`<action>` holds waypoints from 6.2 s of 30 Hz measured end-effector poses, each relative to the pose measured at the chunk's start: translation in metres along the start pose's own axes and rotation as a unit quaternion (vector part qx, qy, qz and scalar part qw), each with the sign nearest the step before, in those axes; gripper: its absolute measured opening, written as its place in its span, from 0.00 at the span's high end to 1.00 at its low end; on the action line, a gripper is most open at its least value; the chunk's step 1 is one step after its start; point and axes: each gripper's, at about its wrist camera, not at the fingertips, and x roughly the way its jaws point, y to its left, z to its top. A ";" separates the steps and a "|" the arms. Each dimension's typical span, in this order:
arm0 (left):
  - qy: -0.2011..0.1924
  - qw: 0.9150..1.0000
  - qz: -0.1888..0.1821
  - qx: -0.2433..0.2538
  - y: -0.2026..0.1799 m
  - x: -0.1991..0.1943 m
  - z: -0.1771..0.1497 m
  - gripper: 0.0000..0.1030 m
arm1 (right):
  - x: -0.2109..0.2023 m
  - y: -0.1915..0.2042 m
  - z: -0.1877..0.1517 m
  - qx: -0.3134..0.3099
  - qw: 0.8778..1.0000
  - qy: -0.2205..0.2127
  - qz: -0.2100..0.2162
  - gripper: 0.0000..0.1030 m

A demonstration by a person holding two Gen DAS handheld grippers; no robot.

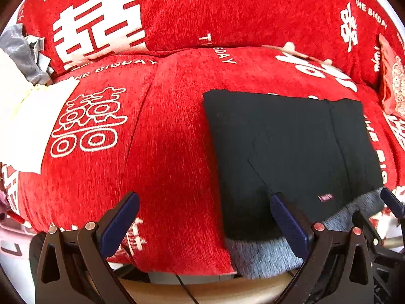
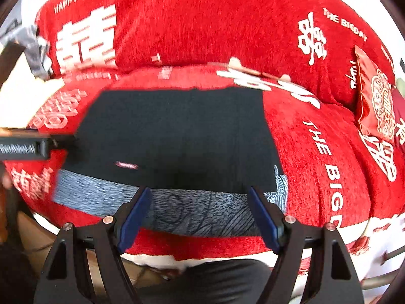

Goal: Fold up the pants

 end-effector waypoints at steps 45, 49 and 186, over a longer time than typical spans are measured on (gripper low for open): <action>0.043 0.999 -0.022 -0.017 -0.018 0.040 0.007 0.00 | 0.048 -0.019 0.017 0.049 0.998 0.020 -0.044 0.07; 0.045 0.997 -0.043 -0.045 -0.011 0.034 0.017 0.00 | 0.038 -0.013 0.030 0.030 0.998 -0.007 -0.061 0.07; -0.008 0.996 0.019 -0.081 0.173 0.034 -0.027 0.16 | 0.028 0.207 0.009 -0.161 0.987 0.009 0.020 0.16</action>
